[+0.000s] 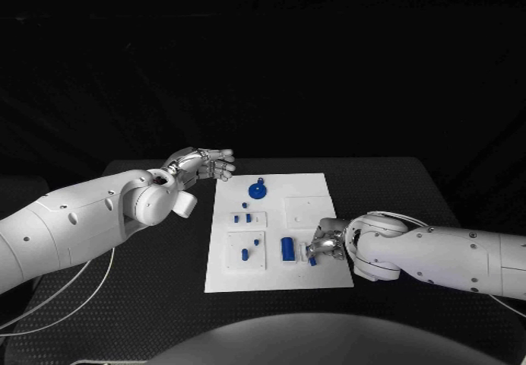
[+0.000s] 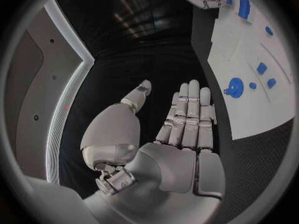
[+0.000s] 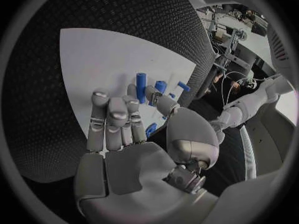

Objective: Assemble the parts on the task board

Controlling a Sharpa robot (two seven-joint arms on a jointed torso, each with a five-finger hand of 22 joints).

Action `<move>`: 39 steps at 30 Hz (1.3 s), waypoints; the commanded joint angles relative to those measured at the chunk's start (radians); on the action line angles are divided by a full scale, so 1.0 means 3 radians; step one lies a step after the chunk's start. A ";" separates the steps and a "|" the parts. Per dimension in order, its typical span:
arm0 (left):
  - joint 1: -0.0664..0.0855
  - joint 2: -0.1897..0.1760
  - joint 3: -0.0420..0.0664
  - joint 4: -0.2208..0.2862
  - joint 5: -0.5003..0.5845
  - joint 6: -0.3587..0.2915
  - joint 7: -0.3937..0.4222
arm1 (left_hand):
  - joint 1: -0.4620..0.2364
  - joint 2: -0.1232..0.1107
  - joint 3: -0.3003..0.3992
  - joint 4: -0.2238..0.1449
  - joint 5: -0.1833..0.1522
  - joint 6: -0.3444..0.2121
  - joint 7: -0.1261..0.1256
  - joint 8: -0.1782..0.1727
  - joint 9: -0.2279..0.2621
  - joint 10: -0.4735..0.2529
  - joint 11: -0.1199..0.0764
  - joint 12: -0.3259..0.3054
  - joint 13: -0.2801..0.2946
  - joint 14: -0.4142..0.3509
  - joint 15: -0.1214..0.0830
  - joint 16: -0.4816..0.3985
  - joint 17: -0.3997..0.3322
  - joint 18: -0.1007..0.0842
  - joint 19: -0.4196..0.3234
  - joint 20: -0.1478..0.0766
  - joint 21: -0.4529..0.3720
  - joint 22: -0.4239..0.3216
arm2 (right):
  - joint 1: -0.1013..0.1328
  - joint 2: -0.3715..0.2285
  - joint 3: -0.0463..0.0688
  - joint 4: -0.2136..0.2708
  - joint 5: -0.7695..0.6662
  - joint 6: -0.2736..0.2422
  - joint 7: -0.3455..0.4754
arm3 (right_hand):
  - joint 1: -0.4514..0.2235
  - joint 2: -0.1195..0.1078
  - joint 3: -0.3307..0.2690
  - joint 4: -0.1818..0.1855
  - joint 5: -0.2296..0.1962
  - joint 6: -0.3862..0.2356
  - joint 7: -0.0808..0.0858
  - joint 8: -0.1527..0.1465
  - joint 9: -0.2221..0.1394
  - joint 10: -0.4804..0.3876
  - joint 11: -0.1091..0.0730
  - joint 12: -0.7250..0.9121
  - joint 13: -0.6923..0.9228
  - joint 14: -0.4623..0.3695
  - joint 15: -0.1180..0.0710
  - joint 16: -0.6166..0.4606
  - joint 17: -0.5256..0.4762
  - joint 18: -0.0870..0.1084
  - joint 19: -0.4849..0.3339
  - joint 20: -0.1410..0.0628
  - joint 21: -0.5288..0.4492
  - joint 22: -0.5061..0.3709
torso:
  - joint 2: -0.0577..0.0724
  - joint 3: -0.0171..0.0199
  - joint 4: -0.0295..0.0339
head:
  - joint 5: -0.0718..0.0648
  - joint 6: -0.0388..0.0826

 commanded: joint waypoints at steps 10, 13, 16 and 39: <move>0.0002 0.0009 0.0002 0.0007 -0.0005 0.0050 0.0020 | 0.0002 0.0019 -0.0011 -0.0021 -0.0007 -0.0030 0.0010 0.0018 -0.0005 -0.0026 0.0004 -0.0010 -0.0005 0.0007 0.0022 -0.0022 0.0006 0.0059 0.0015 0.0017 -0.0023 0.0006 | 0.0011 0.0078 0.0010 -0.0056 0.0108 -0.0084 0.0043 | 0.0000 -0.0050 -0.0014 0.0005 -0.0007 0.0016 0.0005 0.0003 -0.0004 0.0026 -0.0002 0.0014 -0.0004 0.0003 -0.0015 0.0015 -0.0004 0.0042 0.0020 -0.0007 0.0017 0.0000 | 0.0001 0.0003 0.0000 | 0.0016 0.0000; 0.0002 0.0012 0.0002 0.0007 -0.0005 0.0052 0.0021 | 0.0002 0.0019 -0.0011 -0.0021 -0.0007 -0.0030 0.0010 0.0018 -0.0005 -0.0026 0.0004 -0.0010 -0.0005 0.0007 0.0022 -0.0022 0.0006 0.0059 0.0015 0.0017 -0.0023 0.0006 | 0.0015 0.0101 0.0010 -0.0084 0.0099 -0.0042 0.0021 | -0.0002 -0.0058 -0.0016 0.0005 -0.0007 0.0013 0.0005 0.0001 -0.0005 0.0024 -0.0001 0.0013 -0.0004 0.0002 -0.0015 0.0014 -0.0005 0.0042 0.0020 -0.0008 0.0017 -0.0001 | 0.0001 0.0002 0.0000 | 0.0021 0.0000; 0.0002 0.0013 0.0002 0.0005 -0.0005 0.0051 0.0020 | 0.0002 0.0019 -0.0011 -0.0021 -0.0007 -0.0030 0.0010 0.0018 -0.0005 -0.0027 0.0004 -0.0010 -0.0005 0.0007 0.0022 -0.0023 0.0007 0.0059 0.0015 0.0017 -0.0023 0.0006 | 0.0019 0.0128 0.0010 -0.0126 0.0074 0.0020 -0.0008 | -0.0007 -0.0067 -0.0020 0.0007 -0.0007 0.0008 0.0007 -0.0003 -0.0008 0.0020 0.0000 0.0010 -0.0005 0.0001 -0.0017 0.0013 -0.0006 0.0042 0.0021 -0.0010 0.0015 -0.0003 | 0.0000 0.0001 -0.0001 | 0.0017 0.0000; 0.0003 0.0015 0.0002 0.0011 -0.0005 0.0055 0.0020 | 0.0001 0.0020 -0.0013 -0.0022 -0.0007 -0.0031 0.0011 0.0019 -0.0006 -0.0028 0.0005 -0.0009 -0.0005 0.0008 0.0022 -0.0029 0.0013 0.0058 0.0016 0.0018 -0.0027 0.0009 | 0.0019 0.0215 0.0008 -0.0237 -0.0148 0.0144 -0.0092 | -0.0049 -0.0090 -0.0055 0.0016 -0.0007 0.0000 0.0011 -0.0013 -0.0016 0.0006 0.0004 0.0006 -0.0002 -0.0001 -0.0016 0.0008 -0.0012 0.0042 0.0018 -0.0011 0.0007 -0.0011 | 0.0001 0.0002 -0.0003 | 0.0036 0.0000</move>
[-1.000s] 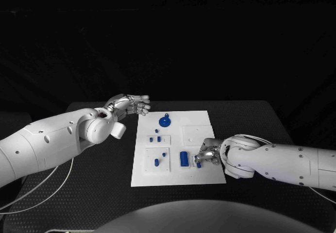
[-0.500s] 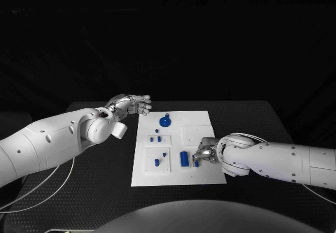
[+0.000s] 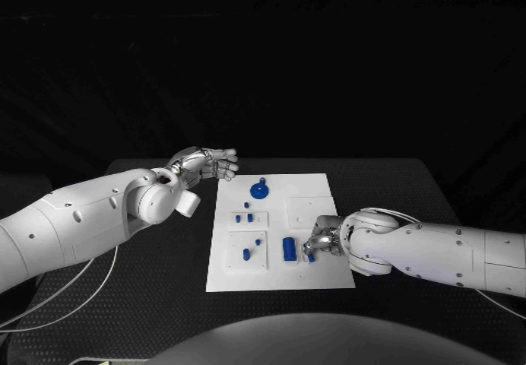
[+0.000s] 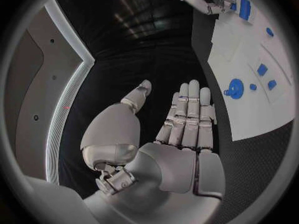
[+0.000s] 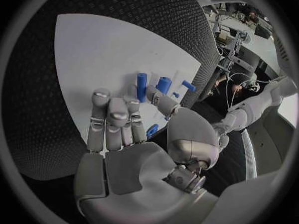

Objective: Assemble the parts on the task board

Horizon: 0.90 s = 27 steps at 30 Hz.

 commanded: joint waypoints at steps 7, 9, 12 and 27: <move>0.0003 0.0003 0.0002 0.0011 -0.0005 0.0046 0.0020 | 0.0000 0.0021 -0.0005 -0.0013 -0.0007 -0.0032 0.0011 0.0019 -0.0004 -0.0028 0.0005 -0.0009 -0.0005 0.0008 0.0023 -0.0018 0.0006 0.0058 0.0016 0.0018 -0.0015 0.0005 | -0.0002 0.0023 0.0000 0.0003 -0.0073 0.0023 0.0014 | -0.0063 -0.0095 -0.0071 0.0009 -0.0007 -0.0007 0.0019 -0.0025 -0.0006 -0.0009 0.0013 0.0008 0.0002 -0.0008 -0.0023 0.0006 -0.0007 0.0028 0.0011 -0.0011 0.0004 -0.0011 | 0.0000 0.0001 0.0001 | 0.0013 0.0000; 0.0003 0.0002 0.0002 0.0011 -0.0005 0.0045 0.0020 | 0.0000 0.0021 -0.0005 -0.0013 -0.0007 -0.0032 0.0011 0.0019 -0.0004 -0.0028 0.0005 -0.0009 -0.0005 0.0008 0.0023 -0.0018 0.0006 0.0058 0.0017 0.0018 -0.0015 0.0005 | -0.0002 0.0024 0.0000 0.0010 -0.0072 0.0010 0.0023 | -0.0083 -0.0115 -0.0093 0.0011 -0.0007 -0.0006 0.0020 -0.0026 -0.0007 -0.0009 0.0013 0.0008 0.0003 -0.0007 -0.0023 0.0006 -0.0007 0.0028 0.0012 -0.0011 0.0004 -0.0012 | 0.0001 0.0001 0.0002 | 0.0013 0.0000; 0.0003 0.0002 0.0002 0.0011 -0.0005 0.0045 0.0019 | -0.0001 0.0021 -0.0005 -0.0012 -0.0007 -0.0032 0.0011 0.0019 -0.0004 -0.0028 0.0005 -0.0009 -0.0005 0.0008 0.0023 -0.0019 0.0007 0.0058 0.0017 0.0018 -0.0015 0.0006 | -0.0002 0.0027 0.0000 0.0022 -0.0059 0.0006 0.0039 | -0.0141 -0.0169 -0.0154 0.0020 -0.0007 -0.0003 0.0019 -0.0026 -0.0009 -0.0010 0.0013 0.0010 0.0004 -0.0007 -0.0023 0.0006 -0.0009 0.0028 0.0014 -0.0010 0.0003 -0.0014 | 0.0002 -0.0001 0.0001 | 0.0017 0.0000; 0.0003 0.0000 0.0002 0.0013 -0.0005 0.0042 0.0020 | -0.0002 0.0021 -0.0007 -0.0013 -0.0007 -0.0032 0.0011 0.0020 -0.0005 -0.0028 0.0005 -0.0009 -0.0006 0.0009 0.0023 -0.0022 0.0011 0.0058 0.0017 0.0018 -0.0018 0.0008 | -0.0002 0.0003 -0.0001 0.0027 -0.0045 0.0019 0.0060 | -0.0407 -0.0293 -0.0411 0.0085 -0.0006 0.0004 0.0013 -0.0031 -0.0018 -0.0014 0.0007 0.0008 0.0009 -0.0010 -0.0030 0.0006 -0.0013 0.0028 0.0012 -0.0019 -0.0009 -0.0028 | 0.0000 0.0000 0.0001 | 0.0023 0.0000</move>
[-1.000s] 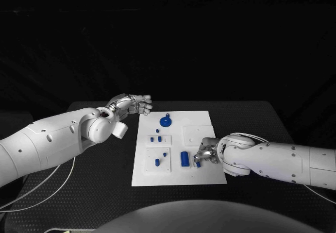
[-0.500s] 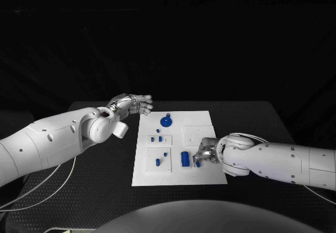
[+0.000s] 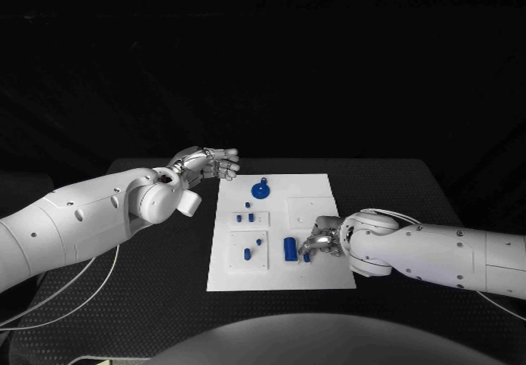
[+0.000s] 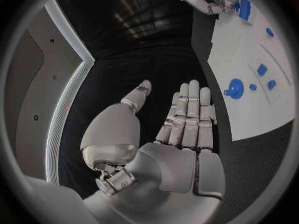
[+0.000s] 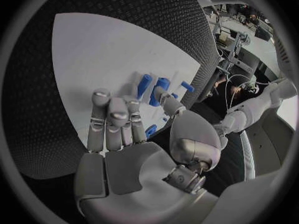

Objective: Assemble the parts on the task board

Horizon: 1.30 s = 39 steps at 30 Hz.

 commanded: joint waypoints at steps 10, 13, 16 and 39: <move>0.0002 -0.0005 0.0002 0.0009 -0.0005 0.0046 0.0017 | -0.0002 0.0023 -0.0006 -0.0013 -0.0007 -0.0032 0.0011 0.0021 -0.0006 -0.0028 0.0005 -0.0008 -0.0006 0.0010 0.0022 -0.0025 0.0007 0.0058 0.0006 0.0006 -0.0019 0.0007 | -0.0002 -0.0113 -0.0001 0.0040 0.0039 0.0266 0.0186 | 0.0137 -0.0219 -0.0068 -0.0080 -0.0006 -0.0006 0.0014 -0.0023 -0.0006 -0.0020 0.0006 0.0006 0.0008 0.0002 -0.0024 0.0002 -0.0008 0.0042 0.0018 -0.0044 -0.0009 -0.0010 | -0.0001 0.0008 -0.0006 | -0.0002 0.0000; 0.0002 -0.0003 0.0002 0.0008 -0.0005 0.0046 0.0019 | -0.0001 0.0023 -0.0006 -0.0013 -0.0007 -0.0032 0.0011 0.0021 -0.0006 -0.0028 0.0005 -0.0008 -0.0006 0.0010 0.0022 -0.0025 0.0008 0.0058 0.0006 0.0006 -0.0019 0.0007 | -0.0002 -0.0119 -0.0005 0.0052 0.0043 0.0307 0.0189 | 0.0207 -0.0279 -0.0106 -0.0080 -0.0005 -0.0011 0.0016 -0.0023 -0.0004 -0.0022 0.0008 0.0005 0.0009 0.0001 -0.0022 0.0001 -0.0009 0.0042 0.0017 -0.0043 -0.0011 -0.0013 | 0.0000 0.0009 -0.0008 | -0.0006 0.0000; 0.0002 -0.0002 0.0002 0.0008 -0.0005 0.0049 0.0020 | -0.0001 0.0024 -0.0006 -0.0013 -0.0007 -0.0032 0.0011 0.0021 -0.0006 -0.0028 0.0005 -0.0008 -0.0006 0.0011 0.0022 -0.0025 0.0009 0.0058 0.0006 0.0006 -0.0020 0.0007 | -0.0003 -0.0125 -0.0008 0.0046 0.0043 0.0329 0.0190 | 0.0271 -0.0287 -0.0140 -0.0085 -0.0005 -0.0014 0.0017 -0.0023 -0.0002 -0.0023 0.0008 0.0005 0.0010 0.0001 -0.0021 0.0001 -0.0010 0.0042 0.0016 -0.0043 -0.0011 -0.0014 | 0.0000 0.0007 -0.0007 | -0.0014 0.0000; 0.0002 -0.0002 0.0002 0.0008 -0.0005 0.0046 0.0020 | 0.0000 0.0023 -0.0007 -0.0015 -0.0007 -0.0033 0.0011 0.0022 -0.0007 -0.0029 0.0005 -0.0008 -0.0006 0.0011 0.0022 -0.0030 0.0014 0.0058 0.0007 0.0006 -0.0023 0.0010 | -0.0006 -0.0086 -0.0011 -0.0006 -0.0214 0.0140 0.0081 | 0.0532 0.0058 -0.0502 -0.0106 -0.0006 0.0007 0.0008 -0.0015 0.0001 -0.0020 0.0001 0.0005 0.0016 -0.0012 -0.0022 0.0009 -0.0005 0.0042 -0.0021 -0.0035 -0.0017 -0.0011 | 0.0000 0.0004 0.0001 | -0.0018 0.0000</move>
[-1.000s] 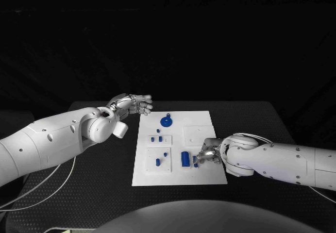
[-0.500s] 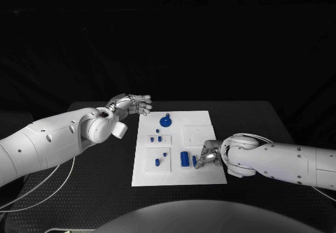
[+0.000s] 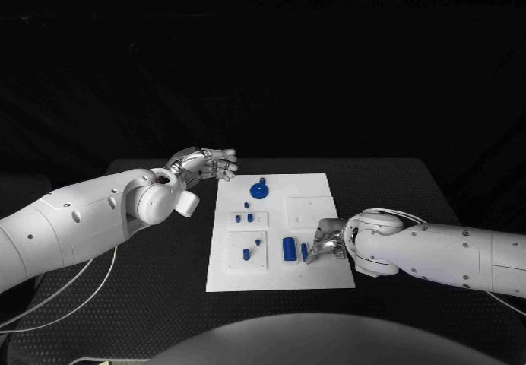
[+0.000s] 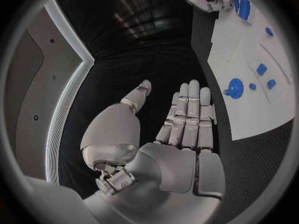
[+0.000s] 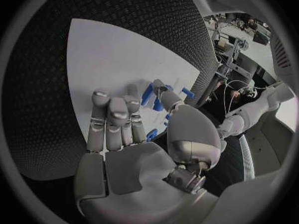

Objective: Assemble the parts on the task board

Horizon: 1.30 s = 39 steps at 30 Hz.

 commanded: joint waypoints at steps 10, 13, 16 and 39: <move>0.0002 0.0009 0.0002 0.0007 -0.0005 0.0042 0.0022 | 0.0001 0.0024 -0.0007 -0.0016 -0.0007 -0.0033 0.0011 0.0023 -0.0005 -0.0029 0.0005 -0.0008 -0.0005 0.0011 0.0022 -0.0020 0.0007 0.0058 0.0007 0.0006 -0.0024 0.0006 | -0.0003 0.0066 0.0000 -0.0049 -0.0203 -0.0059 -0.0099 | -0.0016 0.0163 -0.0033 -0.0003 -0.0005 0.0038 0.0001 0.0003 -0.0008 0.0001 -0.0017 0.0005 0.0003 -0.0010 -0.0026 0.0013 0.0000 0.0050 -0.0020 0.0001 -0.0018 -0.0005 | 0.0001 0.0002 -0.0001 | 0.0002 0.0000; 0.0002 0.0009 0.0002 0.0006 -0.0005 0.0042 0.0022 | 0.0001 0.0024 -0.0007 -0.0016 -0.0007 -0.0033 0.0011 0.0023 -0.0005 -0.0029 0.0005 -0.0008 -0.0005 0.0011 0.0022 -0.0021 0.0007 0.0058 0.0008 0.0006 -0.0025 0.0007 | -0.0003 0.0072 0.0000 -0.0053 -0.0216 0.0022 -0.0139 | -0.0015 0.0174 -0.0030 -0.0004 -0.0005 0.0040 0.0000 0.0003 -0.0008 0.0002 -0.0018 0.0005 0.0003 -0.0010 -0.0027 0.0013 0.0000 0.0050 -0.0020 0.0001 -0.0018 -0.0006 | -0.0001 0.0002 0.0000 | 0.0005 0.0000; 0.0002 0.0009 0.0002 0.0005 -0.0005 0.0042 0.0022 | 0.0001 0.0024 -0.0007 -0.0016 -0.0007 -0.0033 0.0011 0.0023 -0.0006 -0.0029 0.0005 -0.0008 -0.0005 0.0011 0.0023 -0.0022 0.0008 0.0058 0.0008 0.0006 -0.0025 0.0007 | -0.0003 0.0083 -0.0001 -0.0057 -0.0249 0.0082 -0.0172 | 0.0038 0.0167 0.0011 -0.0008 -0.0005 0.0040 -0.0002 -0.0001 -0.0013 0.0001 -0.0020 0.0004 0.0003 -0.0011 -0.0029 0.0014 -0.0001 0.0050 -0.0023 -0.0003 -0.0019 -0.0005 | -0.0001 0.0002 0.0000 | 0.0000 0.0000; 0.0002 0.0016 0.0002 0.0004 -0.0005 0.0049 0.0021 | 0.0003 0.0027 -0.0007 -0.0018 -0.0007 -0.0033 0.0011 0.0024 -0.0007 -0.0030 0.0005 -0.0007 -0.0005 0.0013 0.0023 -0.0027 0.0014 0.0058 0.0009 0.0006 -0.0029 0.0010 | -0.0020 0.0197 -0.0017 -0.0173 -0.0410 0.0205 -0.0272 | 0.0148 0.0127 0.0180 -0.0001 -0.0006 0.0051 0.0003 -0.0010 -0.0029 0.0003 -0.0014 0.0002 0.0006 -0.0011 -0.0023 0.0016 -0.0004 0.0050 -0.0020 0.0014 -0.0014 -0.0004 | -0.0001 -0.0001 -0.0002 | 0.0000 0.0000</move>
